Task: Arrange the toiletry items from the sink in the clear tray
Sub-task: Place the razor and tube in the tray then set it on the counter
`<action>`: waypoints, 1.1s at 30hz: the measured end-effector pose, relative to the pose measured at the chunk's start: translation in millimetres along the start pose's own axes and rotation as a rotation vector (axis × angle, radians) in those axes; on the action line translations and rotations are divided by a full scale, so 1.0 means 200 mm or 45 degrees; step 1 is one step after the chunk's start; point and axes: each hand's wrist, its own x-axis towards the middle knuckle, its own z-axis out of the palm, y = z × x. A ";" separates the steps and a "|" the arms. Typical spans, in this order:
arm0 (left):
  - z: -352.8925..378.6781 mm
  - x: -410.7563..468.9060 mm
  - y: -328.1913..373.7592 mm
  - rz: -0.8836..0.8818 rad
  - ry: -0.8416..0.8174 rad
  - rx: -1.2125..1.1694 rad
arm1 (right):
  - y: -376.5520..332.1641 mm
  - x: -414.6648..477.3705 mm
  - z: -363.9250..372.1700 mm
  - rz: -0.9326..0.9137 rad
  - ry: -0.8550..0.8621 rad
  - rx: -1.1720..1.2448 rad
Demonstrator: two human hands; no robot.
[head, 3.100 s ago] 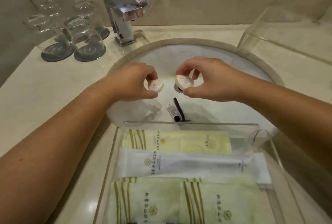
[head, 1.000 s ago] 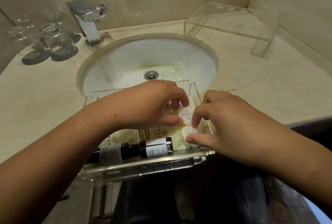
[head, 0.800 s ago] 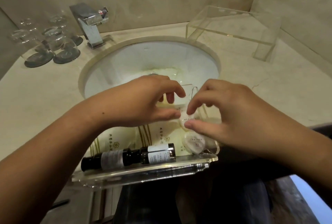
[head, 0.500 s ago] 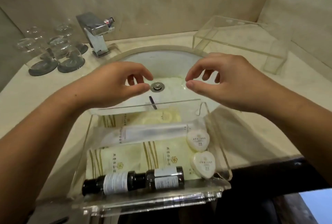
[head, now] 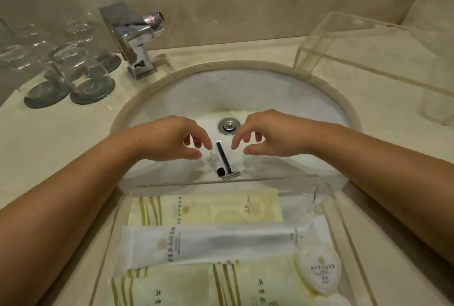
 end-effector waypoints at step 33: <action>0.20 0.23 0.00 0.045 -0.253 0.188 | 0.09 0.25 0.10 0.048 -0.111 -0.311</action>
